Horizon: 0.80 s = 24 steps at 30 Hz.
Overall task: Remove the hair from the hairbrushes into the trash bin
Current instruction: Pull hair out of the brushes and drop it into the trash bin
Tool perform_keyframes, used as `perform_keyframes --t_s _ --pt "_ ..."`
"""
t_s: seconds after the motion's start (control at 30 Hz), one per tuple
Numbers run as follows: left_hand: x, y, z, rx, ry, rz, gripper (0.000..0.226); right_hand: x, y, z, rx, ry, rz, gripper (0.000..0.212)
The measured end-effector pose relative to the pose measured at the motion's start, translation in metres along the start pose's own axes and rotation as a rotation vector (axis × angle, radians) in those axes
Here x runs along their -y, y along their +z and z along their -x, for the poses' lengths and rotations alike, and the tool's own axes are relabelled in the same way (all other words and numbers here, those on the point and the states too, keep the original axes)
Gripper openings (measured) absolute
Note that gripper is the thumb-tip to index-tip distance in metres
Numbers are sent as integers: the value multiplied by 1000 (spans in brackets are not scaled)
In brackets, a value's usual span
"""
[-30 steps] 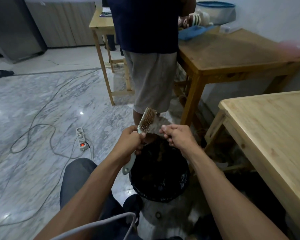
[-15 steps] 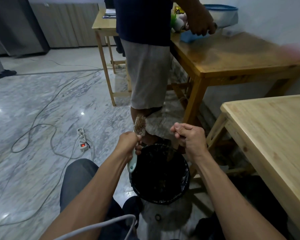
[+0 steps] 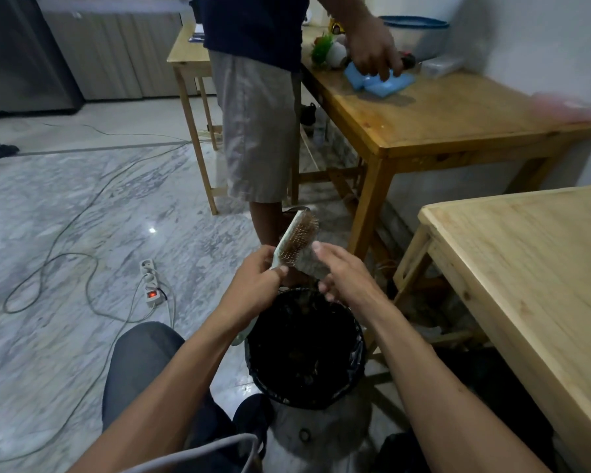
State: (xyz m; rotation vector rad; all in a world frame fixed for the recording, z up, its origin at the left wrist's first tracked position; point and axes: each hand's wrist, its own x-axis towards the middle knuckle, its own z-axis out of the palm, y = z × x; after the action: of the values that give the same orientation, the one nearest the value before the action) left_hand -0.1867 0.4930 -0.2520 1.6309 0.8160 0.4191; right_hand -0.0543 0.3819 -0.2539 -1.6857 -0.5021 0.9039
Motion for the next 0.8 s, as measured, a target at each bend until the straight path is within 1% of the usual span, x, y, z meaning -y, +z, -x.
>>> perform_keyframes --t_s 0.03,0.1,0.23,0.33,0.37,0.43,0.47,0.5,0.53,0.63,0.67,0.73,0.77,0.8 --pt "-1 1 0 11 1 19 14 -1 3 -1 33 -29 -22 30" --pt "-2 2 0 3 -8 54 12 -6 9 -4 27 -92 -10 21" --pt "2 -6 -8 -87 -79 53 11 -16 10 -7 -89 -181 72 27" --pt "7 -6 -14 -132 -168 103 14 -19 10 -6 -96 -233 115 29" --pt "10 -8 -20 -182 -212 142 16 -22 9 -5 -97 -248 113 29" --pt "16 -22 -35 -346 -307 278 12 -31 0 -2 -113 -271 92 29" --pt "20 -34 -41 -410 -328 295 14 -37 -8 0 -127 -273 84 29" --pt "24 -45 -45 -432 -326 251 17 -43 -15 1 -138 -263 93 28" --pt "27 -53 -47 -418 -303 193 17 -48 -22 2 -150 -245 115 28" --pt "24 -49 -40 -300 -199 42 7 -51 -22 3 -171 -155 194 31" --pt "22 -44 -37 -256 -177 40 6 -50 -17 2 -141 -112 231 28" --pt "16 -33 -33 -178 -154 45 5 -45 -9 -1 -12 0 329 19" --pt "13 -30 -31 -144 -149 39 4 -40 -6 0 64 61 388 25" --pt "10 -28 -29 -113 -143 35 5 -35 -6 0 114 114 426 41"
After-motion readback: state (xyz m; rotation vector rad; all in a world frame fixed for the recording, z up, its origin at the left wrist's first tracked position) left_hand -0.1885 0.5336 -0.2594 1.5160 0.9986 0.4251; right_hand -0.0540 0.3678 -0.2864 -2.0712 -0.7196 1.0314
